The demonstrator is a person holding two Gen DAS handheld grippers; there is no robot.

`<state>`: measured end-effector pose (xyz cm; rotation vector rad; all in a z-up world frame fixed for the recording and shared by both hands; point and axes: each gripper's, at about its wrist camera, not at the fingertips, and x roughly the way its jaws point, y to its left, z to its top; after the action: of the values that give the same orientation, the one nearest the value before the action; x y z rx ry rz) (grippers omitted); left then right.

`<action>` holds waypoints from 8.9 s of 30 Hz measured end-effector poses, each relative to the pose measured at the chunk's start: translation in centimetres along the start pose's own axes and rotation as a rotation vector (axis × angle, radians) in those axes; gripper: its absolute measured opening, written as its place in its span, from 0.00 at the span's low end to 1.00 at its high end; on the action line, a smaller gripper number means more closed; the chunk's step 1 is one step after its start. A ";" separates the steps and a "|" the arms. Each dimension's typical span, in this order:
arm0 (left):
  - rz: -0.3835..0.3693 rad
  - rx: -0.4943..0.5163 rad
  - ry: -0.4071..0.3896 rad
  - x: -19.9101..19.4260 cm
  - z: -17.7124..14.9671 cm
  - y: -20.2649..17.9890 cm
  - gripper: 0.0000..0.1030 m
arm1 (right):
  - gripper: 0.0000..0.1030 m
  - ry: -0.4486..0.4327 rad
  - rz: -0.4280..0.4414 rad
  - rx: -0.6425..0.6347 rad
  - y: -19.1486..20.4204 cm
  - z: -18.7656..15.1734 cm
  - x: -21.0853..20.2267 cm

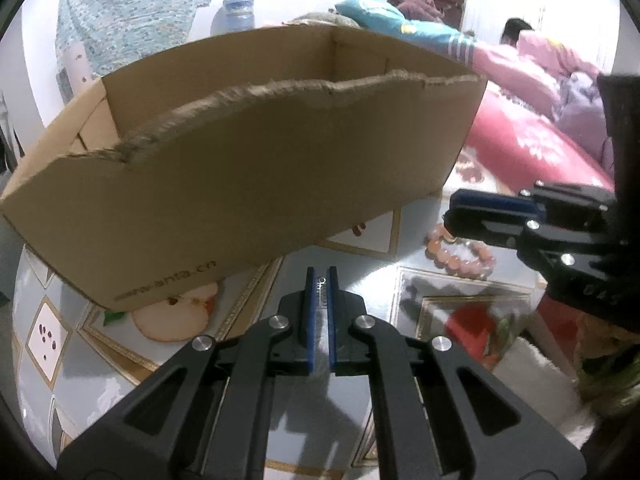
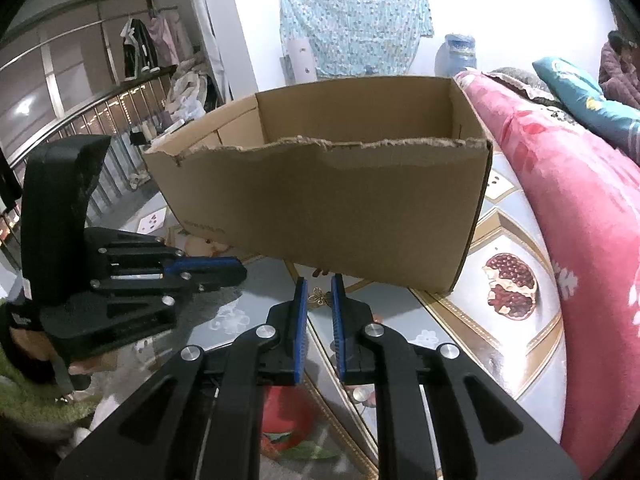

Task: Organize jewelry
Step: 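Carry the silver charm with the left gripper into the box and open, then withdraw both grippers from the box toward the tablecloth, then move the left gripper toward the pink bead bracelet while the right gripper approaches the gold ring, then lower the right gripper onto the small gold ring and close on it, then lower the left gripper onto the pink bead bracelet and close on it, then carry the pink bracelet with the left gripper while the right gripper carries the gold ring over the box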

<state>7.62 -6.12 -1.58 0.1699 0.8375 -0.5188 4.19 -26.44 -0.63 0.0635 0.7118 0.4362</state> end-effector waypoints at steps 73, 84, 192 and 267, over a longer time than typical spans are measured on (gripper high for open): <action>0.070 -0.076 -0.024 -4.9 -4.1 1.3 0.81 | 0.10 0.305 -0.105 -0.008 -2.5 -1.1 2.0; 0.025 -0.091 -0.036 -4.7 -5.8 2.7 0.81 | 0.09 0.231 -0.045 -0.002 0.4 3.1 0.2; 0.168 -0.015 0.125 -0.5 -3.1 0.4 0.81 | 0.15 0.281 0.031 -0.253 -2.3 0.4 3.9; 0.148 -0.078 0.223 2.1 0.6 0.4 0.22 | 0.10 0.180 0.097 0.097 -3.0 0.3 2.0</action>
<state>9.36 -6.80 -2.81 0.2190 1.0527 -0.3311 6.86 -28.35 -2.27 0.1524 0.9093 0.5040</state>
